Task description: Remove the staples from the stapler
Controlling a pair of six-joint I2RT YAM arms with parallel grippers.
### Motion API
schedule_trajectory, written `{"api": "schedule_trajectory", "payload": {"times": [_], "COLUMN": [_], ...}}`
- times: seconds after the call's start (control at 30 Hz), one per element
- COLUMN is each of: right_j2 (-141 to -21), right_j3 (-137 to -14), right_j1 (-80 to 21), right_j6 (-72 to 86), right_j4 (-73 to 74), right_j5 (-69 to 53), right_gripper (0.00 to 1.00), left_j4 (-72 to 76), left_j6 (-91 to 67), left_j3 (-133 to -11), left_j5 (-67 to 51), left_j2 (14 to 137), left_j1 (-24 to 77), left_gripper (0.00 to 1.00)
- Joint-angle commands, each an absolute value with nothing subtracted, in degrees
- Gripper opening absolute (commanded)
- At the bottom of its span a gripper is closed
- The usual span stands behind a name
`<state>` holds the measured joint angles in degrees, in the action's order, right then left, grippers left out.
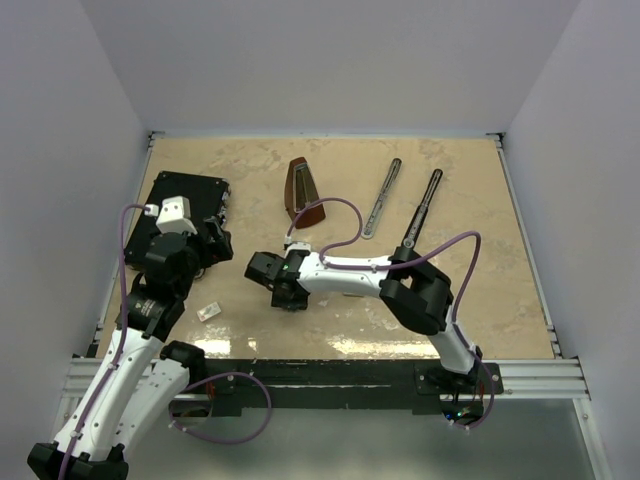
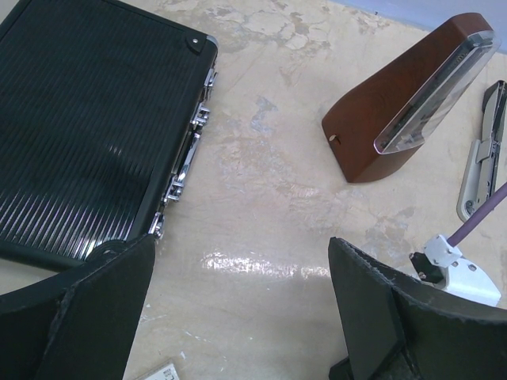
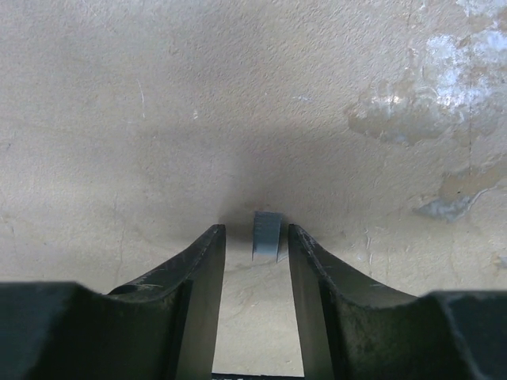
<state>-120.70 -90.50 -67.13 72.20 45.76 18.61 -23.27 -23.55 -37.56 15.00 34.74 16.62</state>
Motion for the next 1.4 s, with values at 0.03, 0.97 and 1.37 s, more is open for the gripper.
{"api": "schedule_trajectory", "payload": {"times": [0.03,0.97,1.37], "right_j2": [-119.18,-111.54,-99.85], "right_j3": [-87.63,-83.59,-73.14], "right_j1": [-67.59,-66.98,-56.09], "right_j6": [69.09,63.20,55.90], "right_j4": [45.09,47.72,45.44], "right_j5": [19.78,23.47,25.14], "right_gripper": [0.39,0.20,0.20], "left_j4": [-22.32,-22.24,-22.41], "left_j6": [-24.26,-24.26,-24.17], "left_j3": [-37.18,-37.09,-37.09], "left_j5": [15.47,15.47,15.82], "left_j2": [34.72,35.51,36.39], "left_j1": [16.35,16.35,16.35], "left_gripper": [0.95,0.95,0.95]}}
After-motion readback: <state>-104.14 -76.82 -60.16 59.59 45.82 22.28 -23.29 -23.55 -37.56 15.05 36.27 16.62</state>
